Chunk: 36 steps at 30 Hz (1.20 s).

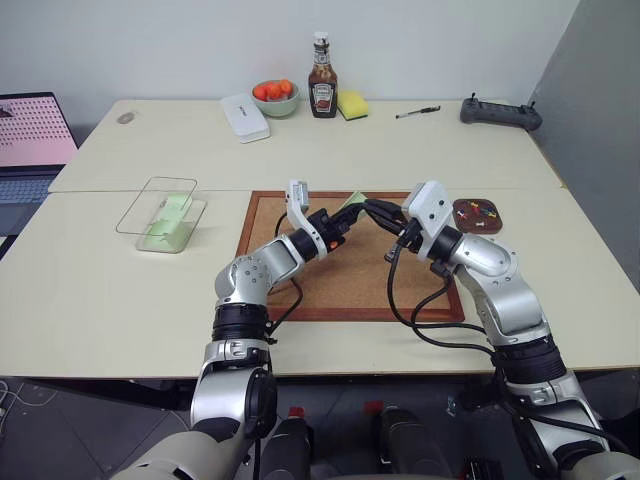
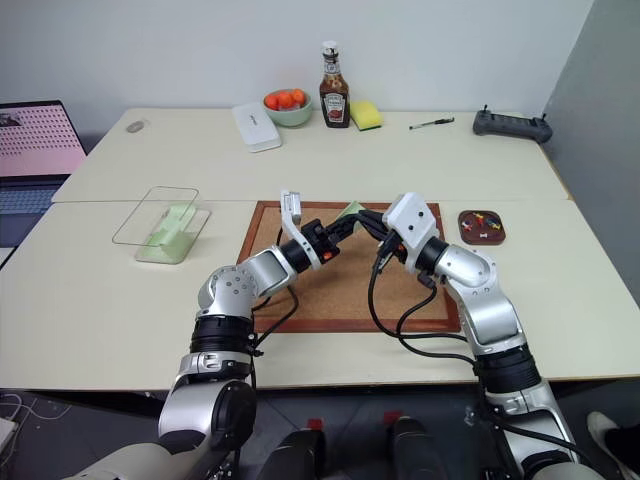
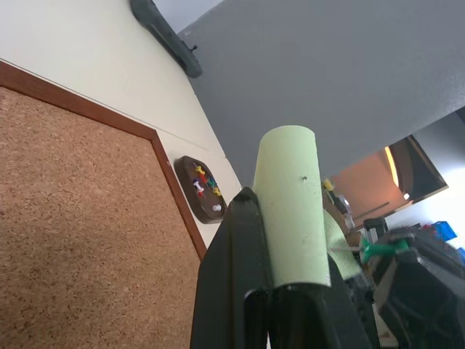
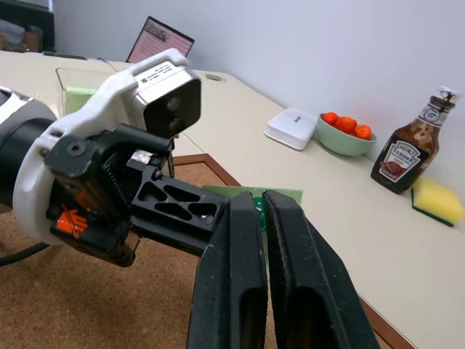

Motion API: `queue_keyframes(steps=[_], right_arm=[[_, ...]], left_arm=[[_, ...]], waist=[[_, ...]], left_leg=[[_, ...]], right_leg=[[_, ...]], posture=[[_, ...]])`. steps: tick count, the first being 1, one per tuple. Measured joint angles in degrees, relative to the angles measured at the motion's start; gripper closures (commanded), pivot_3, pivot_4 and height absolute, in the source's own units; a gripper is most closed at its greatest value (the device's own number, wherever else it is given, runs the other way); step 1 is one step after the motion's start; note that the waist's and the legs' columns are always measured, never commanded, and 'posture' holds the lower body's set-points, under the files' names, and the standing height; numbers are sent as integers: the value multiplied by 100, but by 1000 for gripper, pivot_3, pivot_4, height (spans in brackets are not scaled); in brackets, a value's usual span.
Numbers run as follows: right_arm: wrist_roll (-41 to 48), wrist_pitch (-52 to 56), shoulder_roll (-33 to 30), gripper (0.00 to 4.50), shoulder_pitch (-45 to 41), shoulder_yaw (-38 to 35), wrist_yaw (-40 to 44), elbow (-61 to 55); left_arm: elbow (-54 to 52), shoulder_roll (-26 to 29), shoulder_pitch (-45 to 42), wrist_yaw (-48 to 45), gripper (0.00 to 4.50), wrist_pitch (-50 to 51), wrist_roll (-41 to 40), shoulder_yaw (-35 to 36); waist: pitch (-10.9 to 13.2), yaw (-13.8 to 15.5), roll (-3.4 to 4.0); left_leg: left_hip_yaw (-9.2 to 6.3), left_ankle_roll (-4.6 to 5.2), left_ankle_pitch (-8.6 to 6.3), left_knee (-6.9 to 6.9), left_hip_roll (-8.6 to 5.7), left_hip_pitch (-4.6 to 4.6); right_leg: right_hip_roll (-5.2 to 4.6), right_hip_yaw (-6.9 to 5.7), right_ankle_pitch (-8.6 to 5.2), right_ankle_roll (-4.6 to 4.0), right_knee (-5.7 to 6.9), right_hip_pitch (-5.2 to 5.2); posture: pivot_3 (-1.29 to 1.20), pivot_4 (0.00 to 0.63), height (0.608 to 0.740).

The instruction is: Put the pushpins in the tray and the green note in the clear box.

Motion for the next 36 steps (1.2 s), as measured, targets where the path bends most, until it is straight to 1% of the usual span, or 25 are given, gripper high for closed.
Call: queue_keyframes(steps=[6, 11, 15, 20, 22, 28, 34, 35, 36], right_arm=[[120, 176, 6, 4500, 21, -21, -88, -57], [189, 262, -7, 4500, 46, -187, -177, -70], [-96, 231, -173, 4500, 130, -353, -609, -21], [-1039, 234, -603, 4500, 215, -735, -1865, 1125], [-1231, 234, -689, 4500, 167, -800, -2173, 1638], [-1632, 29, -820, 4500, -405, -764, -2612, 3073], [-1729, -352, -753, 4500, -884, -650, -2735, 4067], [-1729, -398, -750, 4086, -905, -649, -2739, 4138], [-1730, -447, -744, 3949, -979, -646, -2743, 4302]], left_arm=[[0, 16, 4, 0, 4480, -36, 18, -5], [-40, 64, 61, -11, 4480, -41, 37, -75], [-298, 258, 247, -139, 4480, -40, 130, -229], [-494, 508, 393, -291, 4480, -128, 333, -451], [-523, 525, 399, -344, 4480, -170, 408, -525], [-553, 486, 392, -367, 4480, -268, 511, -670], [-555, 496, 384, -363, 4480, -270, 515, -663], [-555, 499, 384, -363, 4500, -270, 515, -661], [-556, 510, 382, -361, 4500, -270, 516, -659]], waist=[[0, 1, 0], [0, -2, 0], [0, 8, 0], [0, 22, 0], [0, 20, 0], [0, -47, 0], [0, -76, 0], [0, -76, 0], [0, -79, 0]], left_leg=[[0, 0, 0, 0, 0, 0], [1, 0, 0, 0, 0, 0], [1, 0, 0, 0, -1, 0], [8, 0, 0, 0, -5, -2], [10, 1, 0, -1, -5, -4], [22, 1, 0, -1, -1, 1], [22, 1, 0, 0, -3, -2], [21, 2, 0, 0, -3, -3], [22, 1, 0, 0, -4, -3]], right_leg=[[0, 0, 0, 0, 0, 0], [0, 1, 0, 0, 0, 0], [0, 1, 0, 0, 0, 0], [-6, 6, 0, -1, -1, -2], [-6, 7, 0, -2, 0, -4], [-2, 17, 1, 0, 4, -6], [-2, 18, 1, 1, 2, -6], [-2, 18, 1, 1, 1, -6], [-2, 18, 1, 1, 1, -6]], posture=[[0, 150, 740], [0, 150, 740], [0, 150, 740], [0, 150, 740], [0, 150, 740], [0, 150, 740], [0, 150, 740], [0, 150, 740], [0, 150, 740]])
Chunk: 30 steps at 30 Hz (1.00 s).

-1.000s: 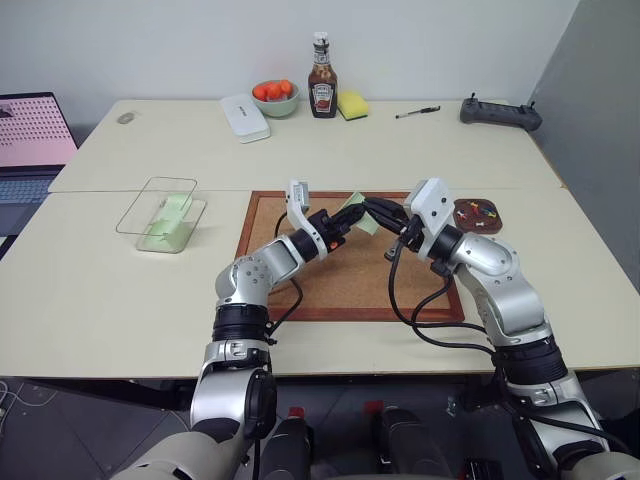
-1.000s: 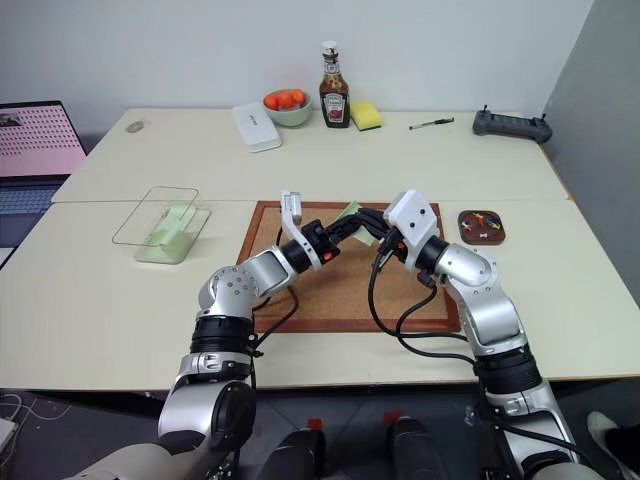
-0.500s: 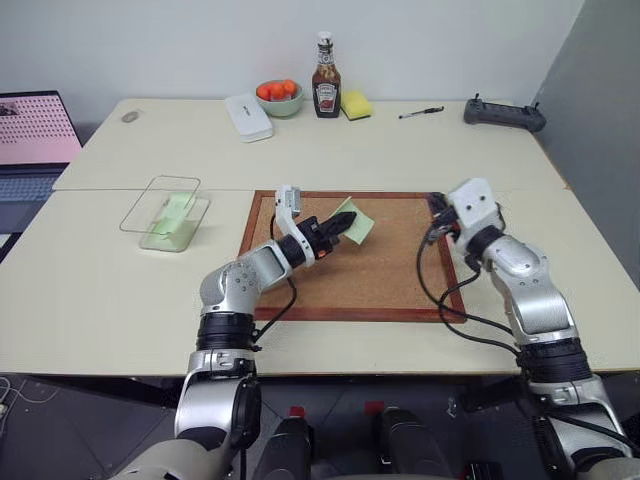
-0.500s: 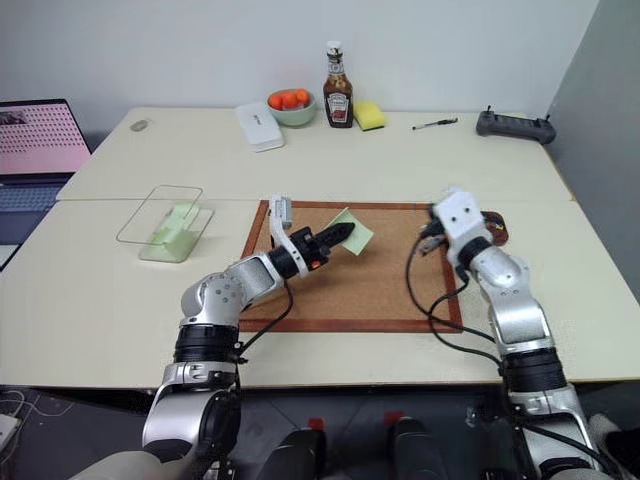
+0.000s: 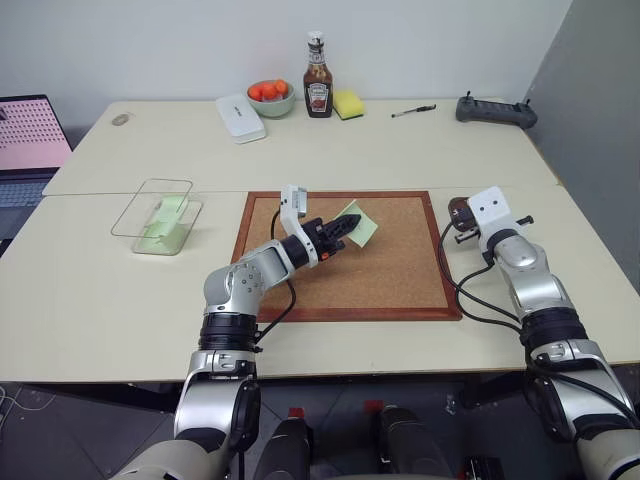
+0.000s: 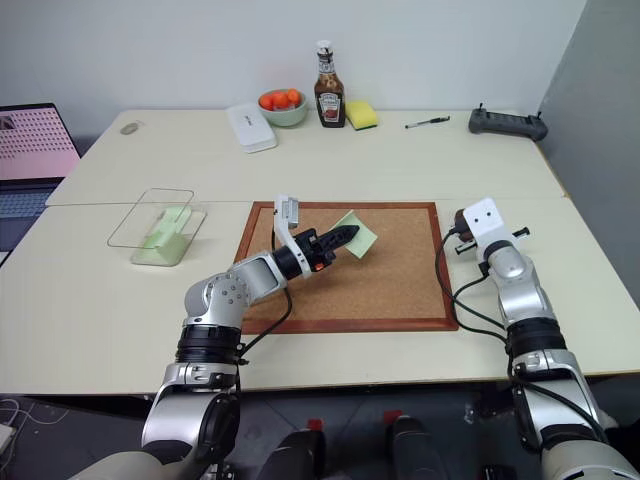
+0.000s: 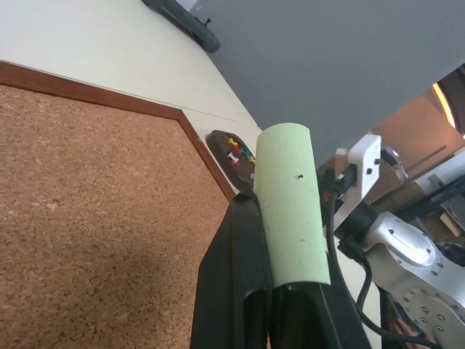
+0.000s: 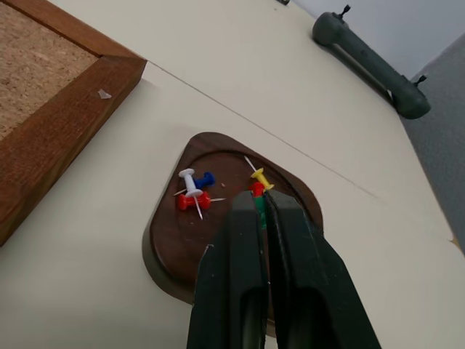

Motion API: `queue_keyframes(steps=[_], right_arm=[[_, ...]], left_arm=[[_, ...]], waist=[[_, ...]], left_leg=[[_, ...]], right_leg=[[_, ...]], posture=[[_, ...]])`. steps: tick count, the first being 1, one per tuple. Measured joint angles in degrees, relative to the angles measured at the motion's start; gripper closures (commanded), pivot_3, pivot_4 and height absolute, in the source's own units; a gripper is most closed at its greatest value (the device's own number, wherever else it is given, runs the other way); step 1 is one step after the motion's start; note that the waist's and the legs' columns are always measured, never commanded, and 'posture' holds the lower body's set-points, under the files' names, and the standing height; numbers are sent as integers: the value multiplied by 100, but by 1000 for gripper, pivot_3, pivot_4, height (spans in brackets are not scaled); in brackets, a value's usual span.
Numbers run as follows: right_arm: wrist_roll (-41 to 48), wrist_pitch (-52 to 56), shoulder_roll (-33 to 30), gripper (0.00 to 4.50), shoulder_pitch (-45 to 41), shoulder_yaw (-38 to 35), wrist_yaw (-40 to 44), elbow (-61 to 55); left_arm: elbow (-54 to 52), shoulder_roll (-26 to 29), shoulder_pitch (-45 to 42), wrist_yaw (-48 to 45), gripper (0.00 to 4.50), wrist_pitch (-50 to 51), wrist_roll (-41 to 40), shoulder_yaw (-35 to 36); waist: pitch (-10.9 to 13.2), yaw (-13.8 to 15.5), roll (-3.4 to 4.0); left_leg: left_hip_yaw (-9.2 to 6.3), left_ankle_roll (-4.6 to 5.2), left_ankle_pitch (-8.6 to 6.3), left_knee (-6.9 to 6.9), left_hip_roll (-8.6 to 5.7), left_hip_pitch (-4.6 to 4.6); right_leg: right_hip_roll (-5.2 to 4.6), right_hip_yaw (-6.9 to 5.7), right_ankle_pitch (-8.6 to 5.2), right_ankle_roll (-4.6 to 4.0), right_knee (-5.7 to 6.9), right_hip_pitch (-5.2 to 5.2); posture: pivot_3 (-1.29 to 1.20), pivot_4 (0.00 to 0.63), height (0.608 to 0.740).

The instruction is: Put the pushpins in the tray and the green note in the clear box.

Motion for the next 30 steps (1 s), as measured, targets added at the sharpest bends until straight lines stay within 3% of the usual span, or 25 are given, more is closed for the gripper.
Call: queue_keyframes(steps=[9, 17, 22, 30], right_arm=[[-45, -209, -1, 2067, -215, 2, -103, 507], [-19, -206, -5, 2067, -232, -11, -104, 283], [256, -225, -17, 2067, -52, -120, 155, -840], [1453, -80, 179, 2067, 608, -31, 1794, -2780]], left_arm=[[-47, 10, 0, 22, 4500, -2, -1, 5], [-55, 10, -2, 44, 4500, -14, -1, 8], [-155, 138, -68, 60, 4500, -156, 132, -11], [-865, 1292, -257, 497, 4500, -634, 1029, -158]], waist=[[0, -14, 0], [0, -18, 0], [0, -26, 0], [0, -57, 0]], left_leg=[[-1, 0, 0, 0, 0, 1], [-1, 0, 0, 0, 0, 1], [-5, 0, 0, 0, 2, 0], [-4, 0, 0, -1, 9, 8]], right_leg=[[0, 0, 0, 0, 2, 0], [0, 0, 0, 0, 2, 0], [2, -3, 0, 1, 2, 0], [8, -1, 1, 2, 4, 1]], posture=[[0, 150, 740], [0, 150, 740], [0, 150, 740], [0, 150, 740]])
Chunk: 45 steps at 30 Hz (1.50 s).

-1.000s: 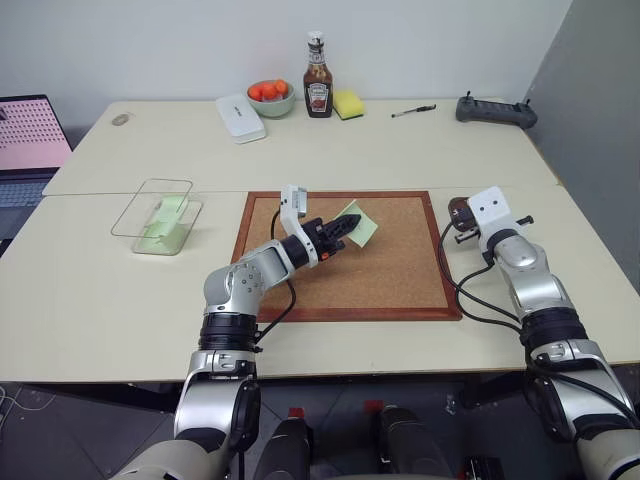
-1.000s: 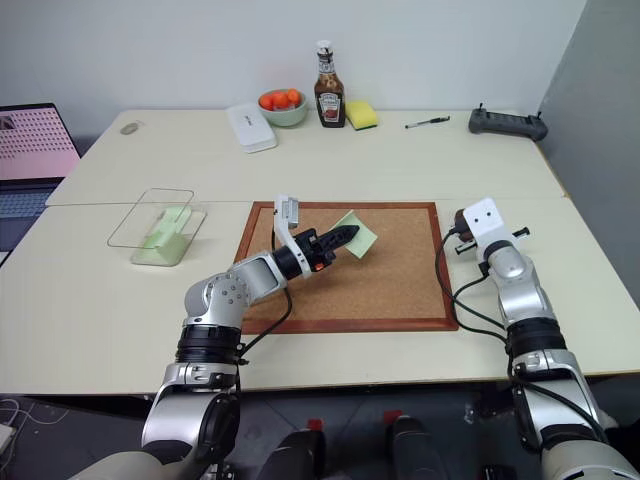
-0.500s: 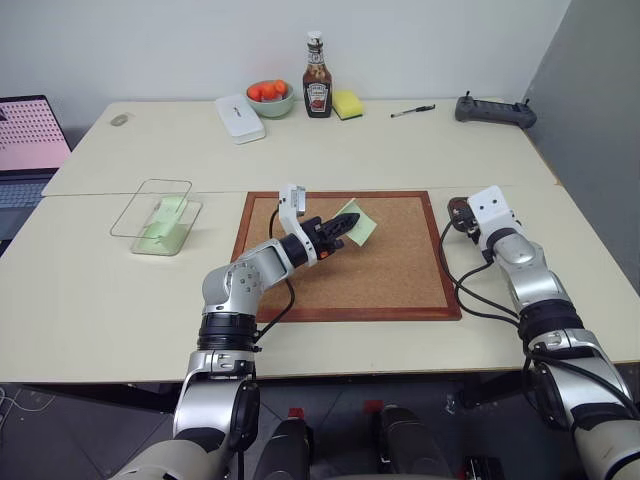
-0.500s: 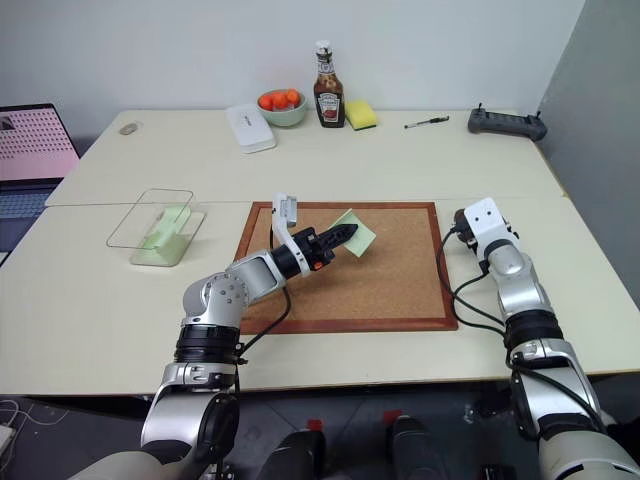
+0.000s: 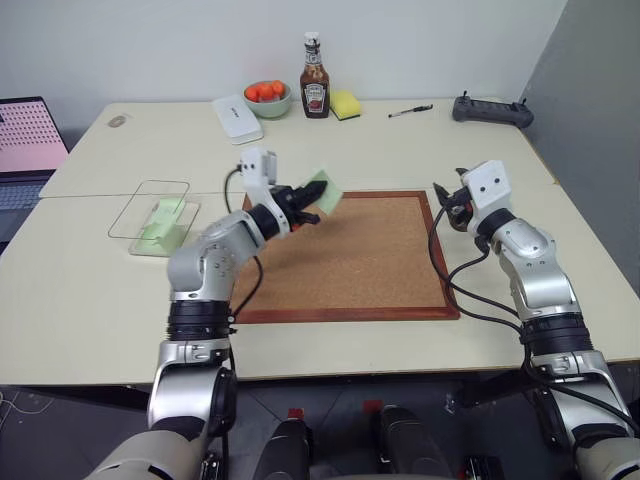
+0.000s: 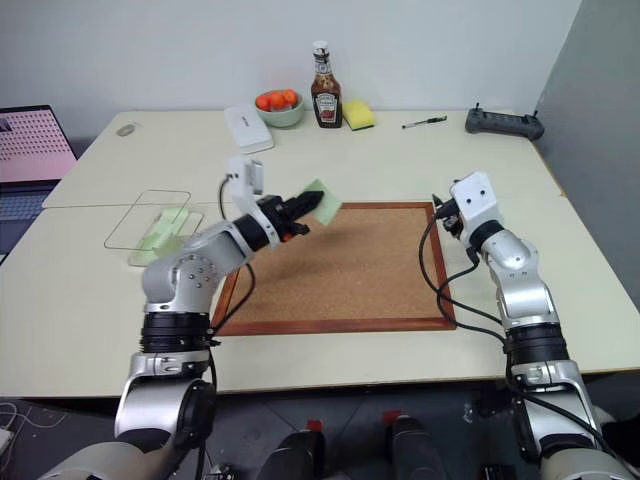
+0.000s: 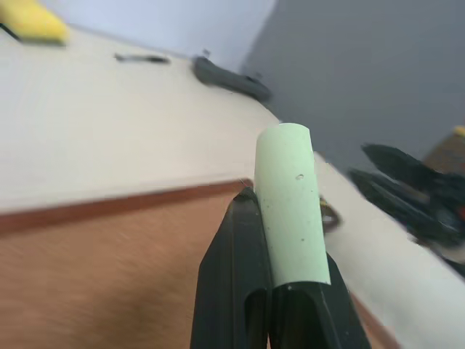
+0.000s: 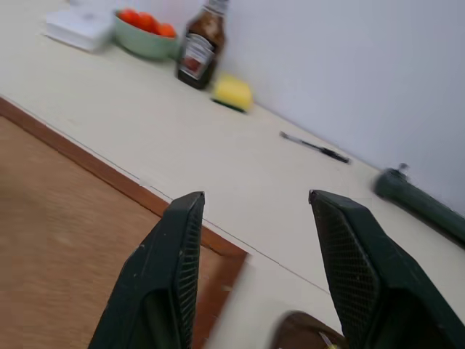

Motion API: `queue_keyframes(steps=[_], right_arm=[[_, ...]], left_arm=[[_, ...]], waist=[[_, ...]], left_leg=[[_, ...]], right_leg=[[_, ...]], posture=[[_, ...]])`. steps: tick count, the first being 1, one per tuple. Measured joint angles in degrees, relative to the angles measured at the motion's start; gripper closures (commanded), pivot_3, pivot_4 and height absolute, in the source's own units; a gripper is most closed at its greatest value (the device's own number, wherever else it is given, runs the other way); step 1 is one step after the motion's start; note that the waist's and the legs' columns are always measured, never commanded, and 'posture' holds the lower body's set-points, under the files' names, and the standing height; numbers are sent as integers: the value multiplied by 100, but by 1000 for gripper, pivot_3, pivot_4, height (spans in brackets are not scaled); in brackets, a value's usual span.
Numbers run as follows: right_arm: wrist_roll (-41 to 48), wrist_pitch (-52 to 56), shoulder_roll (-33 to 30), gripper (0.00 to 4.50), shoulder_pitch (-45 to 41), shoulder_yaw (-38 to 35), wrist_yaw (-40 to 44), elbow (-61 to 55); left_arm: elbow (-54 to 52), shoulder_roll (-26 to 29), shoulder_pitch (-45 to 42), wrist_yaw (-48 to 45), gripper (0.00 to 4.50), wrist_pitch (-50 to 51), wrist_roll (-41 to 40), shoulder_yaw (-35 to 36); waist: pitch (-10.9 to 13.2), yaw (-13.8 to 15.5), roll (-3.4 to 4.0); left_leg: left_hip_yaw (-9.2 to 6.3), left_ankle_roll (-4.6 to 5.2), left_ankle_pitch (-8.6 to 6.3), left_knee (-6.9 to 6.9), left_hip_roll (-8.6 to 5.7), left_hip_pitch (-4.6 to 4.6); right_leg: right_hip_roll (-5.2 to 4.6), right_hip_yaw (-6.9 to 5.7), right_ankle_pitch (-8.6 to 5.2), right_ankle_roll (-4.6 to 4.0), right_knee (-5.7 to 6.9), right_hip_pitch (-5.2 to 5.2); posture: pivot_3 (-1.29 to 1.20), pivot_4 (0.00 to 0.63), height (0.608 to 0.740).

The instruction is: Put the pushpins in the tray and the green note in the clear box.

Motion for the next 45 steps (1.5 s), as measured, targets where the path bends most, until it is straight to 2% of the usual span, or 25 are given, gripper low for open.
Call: queue_keyframes(steps=[1, 2, 3, 4, 10, 16, 23, 26, 30, 42, 45], right_arm=[[316, 215, 55, 2067, 84, 160, 437, -484], [417, 294, 80, 2067, 108, 247, 578, -680], [598, 497, 128, 1731, 111, 353, 779, -939], [659, 631, 161, 1686, 81, 405, 872, -1044], [889, 1479, 324, 224, -378, 907, 1299, -1420], [979, 2225, 575, 224, -881, 1308, 1496, -1537], [840, 2382, 779, 224, -1020, 1478, 1467, -1453], [820, 2382, 853, 207, -1020, 1477, 1452, -1453], [802, 2382, 907, 207, -1020, 1476, 1413, -1457], [718, 2353, 959, 207, -1017, 1464, 1244, -1475], [713, 2352, 946, 207, -935, 1421, 1224, -1591]], left_arm=[[-61, 501, 114, 3, 4500, -165, 358, -128], [-56, 689, 161, 9, 4500, -218, 483, -120], [-32, 974, 217, 48, 4500, -271, 666, -53], [-23, 1122, 250, 56, 4500, -300, 737, -19], [564, 1974, 324, 197, 4500, -648, 1188, 392], [2120, 2388, 20, 485, 4500, -1237, 1609, 598], [3679, 2617, -438, 621, 4500, -2078, 2193, 464], [4073, 2624, -551, 622, 4078, -2337, 2340, 375], [4385, 2594, -683, 593, 3249, -2437, 2357, 373], [4243, 2459, -667, 325, 994, -2606, 2317, 383], [3281, 2369, -320, -29, 994, -2688, 2089, 424]], waist=[[2, -31, 3], [2, -51, 3], [2, -48, 4], [2, -36, 4], [2, 33, 3], [2, 95, 2], [2, 131, 0], [1, 133, -2], [1, 130, -2], [1, 109, -2], [0, 119, -2]], left_leg=[[1, 0, 0, -3, 5, 0], [0, 0, 0, -3, 11, 1], [-6, 0, 0, -3, 13, -2], [-12, 0, 0, -2, 12, -3], [-22, 0, 0, -2, 4, -9], [-27, 0, 0, -2, 1, -28], [-24, 0, 0, -2, 0, -35], [-25, -1, 0, -1, 1, -55], [-27, -2, 2, 2, 1, -72], [-28, -2, 2, 3, 1, -75], [-29, -3, 2, 3, 0, -78]], right_leg=[[5, 2, 0, -1, 3, -5], [10, 1, 0, -1, 4, -6], [11, -5, -1, -2, 4, -8], [10, -10, -1, -2, 5, -7], [3, -19, -2, -3, 0, -8], [0, -26, -2, -4, 0, -25], [-2, -23, -1, -3, 2, -35], [-1, -24, -1, -4, 9, -52], [-1, -26, 1, -5, 14, -68], [-1, -26, 2, -5, 15, -69], [-6, -26, 2, -6, 12, -68]], posture=[[0, 150, 740], [0, 150, 740], [0, 150, 740], [0, 150, 740], [0, 150, 740], [0, 150, 740], [0, 150, 740], [0, 150, 740], [0, 150, 740], [0, 150, 740], [0, 150, 740]])
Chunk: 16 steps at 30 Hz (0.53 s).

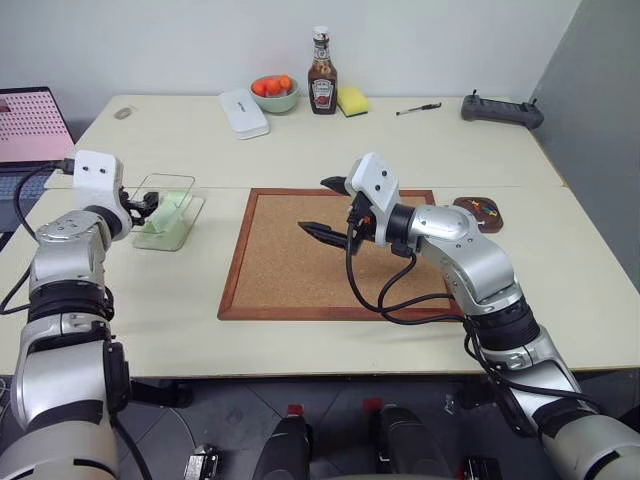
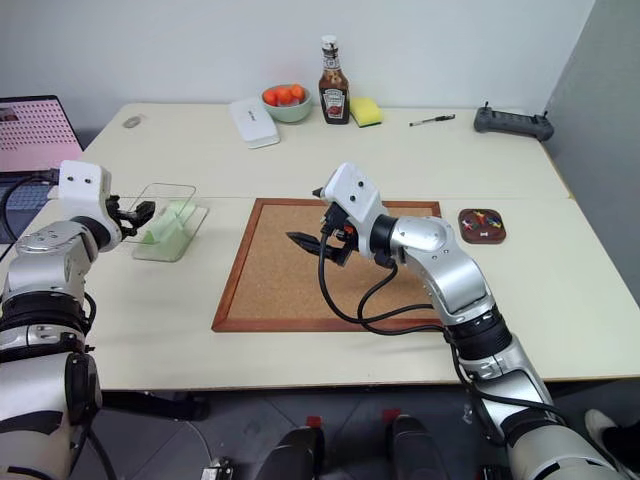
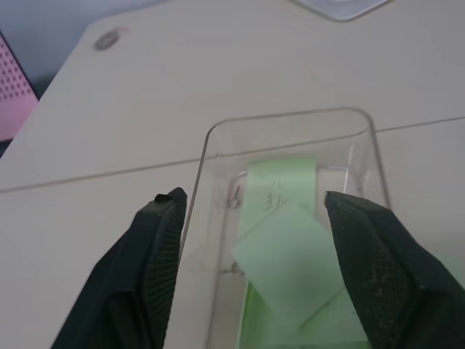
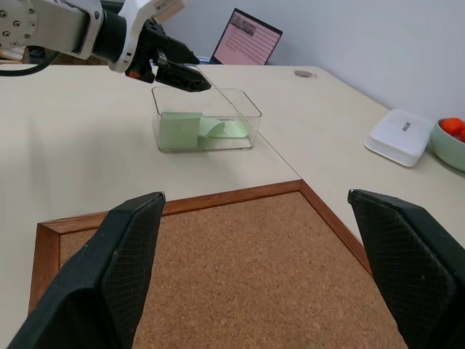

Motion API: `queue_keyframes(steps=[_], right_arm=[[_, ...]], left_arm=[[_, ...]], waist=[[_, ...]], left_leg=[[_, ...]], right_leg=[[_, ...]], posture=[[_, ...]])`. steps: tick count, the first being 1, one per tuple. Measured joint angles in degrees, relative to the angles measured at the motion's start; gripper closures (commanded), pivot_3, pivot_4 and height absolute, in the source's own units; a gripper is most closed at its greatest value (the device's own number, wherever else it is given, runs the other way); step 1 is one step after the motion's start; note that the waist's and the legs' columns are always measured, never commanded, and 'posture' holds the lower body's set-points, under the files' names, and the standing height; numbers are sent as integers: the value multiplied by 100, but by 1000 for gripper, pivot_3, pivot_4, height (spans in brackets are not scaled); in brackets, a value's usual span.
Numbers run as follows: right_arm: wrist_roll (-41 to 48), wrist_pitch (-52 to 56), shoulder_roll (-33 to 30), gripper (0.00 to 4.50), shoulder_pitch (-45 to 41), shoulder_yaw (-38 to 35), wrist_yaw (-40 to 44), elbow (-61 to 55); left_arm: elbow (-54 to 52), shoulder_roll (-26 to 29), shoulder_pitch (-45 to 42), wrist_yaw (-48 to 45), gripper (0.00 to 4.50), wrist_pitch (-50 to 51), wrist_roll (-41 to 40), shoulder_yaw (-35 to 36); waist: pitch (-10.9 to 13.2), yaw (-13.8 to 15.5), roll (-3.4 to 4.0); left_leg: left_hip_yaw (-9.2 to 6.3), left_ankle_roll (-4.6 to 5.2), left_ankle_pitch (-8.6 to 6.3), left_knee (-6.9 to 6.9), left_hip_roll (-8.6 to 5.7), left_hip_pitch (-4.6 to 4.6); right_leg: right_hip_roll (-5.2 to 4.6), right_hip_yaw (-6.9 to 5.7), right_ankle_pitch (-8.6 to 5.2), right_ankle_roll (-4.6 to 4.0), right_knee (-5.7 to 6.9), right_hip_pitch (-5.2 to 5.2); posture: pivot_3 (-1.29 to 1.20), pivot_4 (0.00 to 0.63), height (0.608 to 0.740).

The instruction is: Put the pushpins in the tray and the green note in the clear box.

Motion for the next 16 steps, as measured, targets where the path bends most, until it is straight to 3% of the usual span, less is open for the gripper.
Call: queue_keyframes(steps=[7, 11, 16], right_arm=[[17, -140, -299, 207, 871, -372, -104, -366], [247, -234, -809, 207, 1747, -704, 148, -622], [411, -253, -1226, 207, 2145, -1053, 408, -637]], left_arm=[[-2714, -239, 1177, -357, 994, 728, -659, 134], [-4429, -383, 2212, -692, 994, 1287, -1076, -55], [-5306, -606, 3043, -932, 994, 1657, -1417, -288]], waist=[[0, 12, 0], [-1, 18, -1], [0, -10, -1]], left_leg=[[4, 1, 0, 0, -5, -2], [13, 1, -1, 1, -6, 7], [23, 3, 0, 2, 12, 24]], right_leg=[[-11, 5, 14, -24, -6, 1], [-12, 11, -1, 0, -1, 7], [8, 13, 4, -6, 4, 12]], posture=[[0, 150, 740], [0, 150, 740], [0, 150, 740]])
